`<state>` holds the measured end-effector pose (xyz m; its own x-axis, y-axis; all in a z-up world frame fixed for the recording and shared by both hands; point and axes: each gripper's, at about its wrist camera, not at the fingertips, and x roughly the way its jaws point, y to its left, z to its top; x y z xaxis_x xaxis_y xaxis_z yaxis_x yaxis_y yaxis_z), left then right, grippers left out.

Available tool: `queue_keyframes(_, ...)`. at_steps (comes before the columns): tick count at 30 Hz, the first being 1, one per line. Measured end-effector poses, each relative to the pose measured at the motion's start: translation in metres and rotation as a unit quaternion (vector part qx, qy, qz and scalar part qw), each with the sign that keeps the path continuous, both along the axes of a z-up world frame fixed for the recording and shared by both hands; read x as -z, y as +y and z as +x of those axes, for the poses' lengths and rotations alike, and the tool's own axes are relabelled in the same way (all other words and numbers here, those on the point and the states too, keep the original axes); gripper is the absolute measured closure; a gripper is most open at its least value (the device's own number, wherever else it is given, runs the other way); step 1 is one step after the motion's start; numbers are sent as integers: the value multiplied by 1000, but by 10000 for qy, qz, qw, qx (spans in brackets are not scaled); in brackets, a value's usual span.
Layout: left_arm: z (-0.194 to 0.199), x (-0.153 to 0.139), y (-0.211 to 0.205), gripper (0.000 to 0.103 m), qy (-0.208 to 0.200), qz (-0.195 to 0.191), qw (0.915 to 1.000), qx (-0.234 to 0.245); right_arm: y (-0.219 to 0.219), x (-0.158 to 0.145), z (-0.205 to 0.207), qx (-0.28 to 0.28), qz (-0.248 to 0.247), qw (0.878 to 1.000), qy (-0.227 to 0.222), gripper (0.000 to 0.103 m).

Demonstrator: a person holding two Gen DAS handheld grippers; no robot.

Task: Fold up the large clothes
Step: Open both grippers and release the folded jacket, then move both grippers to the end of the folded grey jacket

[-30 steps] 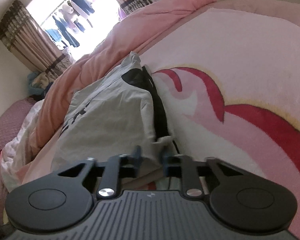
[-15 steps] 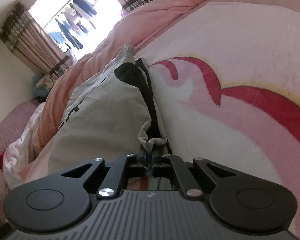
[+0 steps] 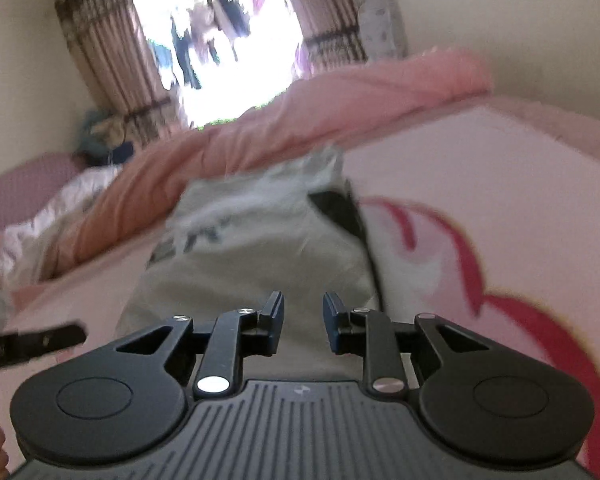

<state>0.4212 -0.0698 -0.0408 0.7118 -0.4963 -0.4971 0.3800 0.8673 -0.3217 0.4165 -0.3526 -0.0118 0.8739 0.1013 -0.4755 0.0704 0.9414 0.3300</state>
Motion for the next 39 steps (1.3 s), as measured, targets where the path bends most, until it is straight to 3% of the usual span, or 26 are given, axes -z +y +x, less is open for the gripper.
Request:
queue_keyframes(4, 5, 28, -12, 67, 304, 165, 9993, 121, 8, 28, 13, 112, -243, 9986, 459, 76)
queue_keyframes(6, 4, 38, -16, 67, 224, 273, 9993, 127, 8, 40, 10, 126, -312, 9985, 422, 81)
queue_keyframes(9, 4, 56, -13, 69, 343, 101, 9992, 158, 8, 45, 8, 100, -359, 9988, 330, 82)
queue_keyframes(12, -1, 67, -11, 73, 194, 139, 9995, 215, 10, 43, 8, 71, -434, 9985, 333, 82)
queue_keyframes(17, 6, 49, -7, 75, 570, -62, 9982, 199, 18, 25, 7, 82, -403, 9985, 353, 80)
queue_keyframes(18, 6, 41, -8, 75, 520, -70, 9984, 197, 21, 19, 6, 23, -398, 9989, 253, 80)
queue_keyframes(21, -1, 17, -14, 61, 160, 72, 9997, 170, 34, 6, 6, -105, -500, 9987, 66, 79)
queue_keyframes(24, 5, 7, -25, 61, -56, 330, 9993, 144, 43, 2, 13, -238, -487, 9985, 39, 78)
queue_keyframes(29, 19, 25, -35, 61, 254, 578, 9979, 126, 49, 15, 24, -295, -460, 9982, 246, 78)
queue_keyframes(32, 19, 36, -35, 59, 184, 606, 9979, 159, 49, 31, 26, -275, -433, 9976, 466, 79)
queue_keyframes(39, 20, 44, -29, 57, 165, 488, 9984, 249, 49, 39, 20, -344, -513, 9975, 353, 78)
